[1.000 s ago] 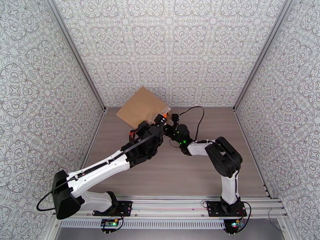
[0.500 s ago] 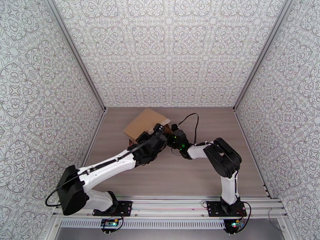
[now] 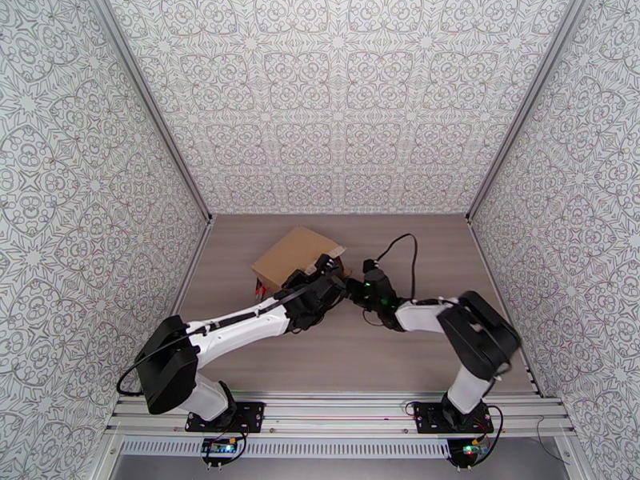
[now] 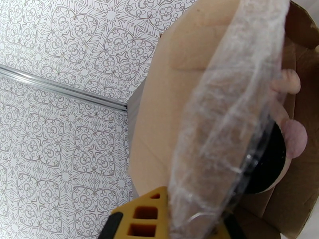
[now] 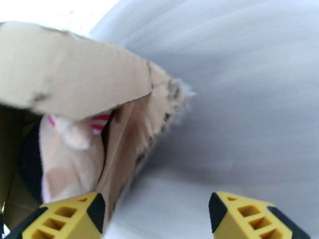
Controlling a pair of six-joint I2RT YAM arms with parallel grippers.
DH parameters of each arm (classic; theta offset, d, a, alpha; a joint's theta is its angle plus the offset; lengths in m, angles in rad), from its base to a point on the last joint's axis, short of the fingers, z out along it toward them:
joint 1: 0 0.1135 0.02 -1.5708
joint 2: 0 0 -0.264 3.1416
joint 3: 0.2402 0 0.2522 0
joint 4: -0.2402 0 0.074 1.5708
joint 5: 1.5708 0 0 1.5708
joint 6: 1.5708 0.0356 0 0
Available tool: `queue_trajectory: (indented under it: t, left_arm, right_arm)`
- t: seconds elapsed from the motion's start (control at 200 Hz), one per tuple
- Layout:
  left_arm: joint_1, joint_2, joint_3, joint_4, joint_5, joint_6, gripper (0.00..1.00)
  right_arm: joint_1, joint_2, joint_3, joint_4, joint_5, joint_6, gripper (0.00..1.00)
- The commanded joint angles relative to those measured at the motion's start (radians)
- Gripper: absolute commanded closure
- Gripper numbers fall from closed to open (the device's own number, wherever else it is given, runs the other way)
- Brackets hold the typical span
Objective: Unpack the express box
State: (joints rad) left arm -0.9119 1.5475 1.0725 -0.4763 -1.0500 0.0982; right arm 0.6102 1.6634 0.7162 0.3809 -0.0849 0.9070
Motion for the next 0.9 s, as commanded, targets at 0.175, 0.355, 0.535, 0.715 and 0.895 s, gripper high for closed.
queue_trajectory:
  t: [0.175, 0.355, 0.535, 0.715, 0.895]
  left_arm:
    - [0.001, 0.0, 0.047, -0.076, 0.056, -0.113, 1.0]
    - [0.001, -0.004, 0.062, -0.103, 0.061, -0.134, 1.0]
    - [0.0, -0.025, 0.067, -0.12, 0.087, -0.149, 1.0]
    - [-0.001, -0.027, 0.078, -0.143, 0.098, -0.16, 1.0]
    - [-0.004, -0.026, 0.083, -0.15, 0.105, -0.164, 1.0]
  right_arm:
    - [0.021, -0.254, 0.05, -0.296, -0.08, -0.079, 0.4]
    - [0.063, -0.156, 0.11, -0.196, -0.156, 0.012, 0.43]
    - [0.063, -0.086, 0.136, -0.109, -0.213, 0.07, 0.45]
    - [0.065, -0.044, 0.15, -0.081, -0.226, 0.126, 0.45]
    - [0.065, 0.017, 0.139, 0.062, -0.247, 0.215, 0.46]
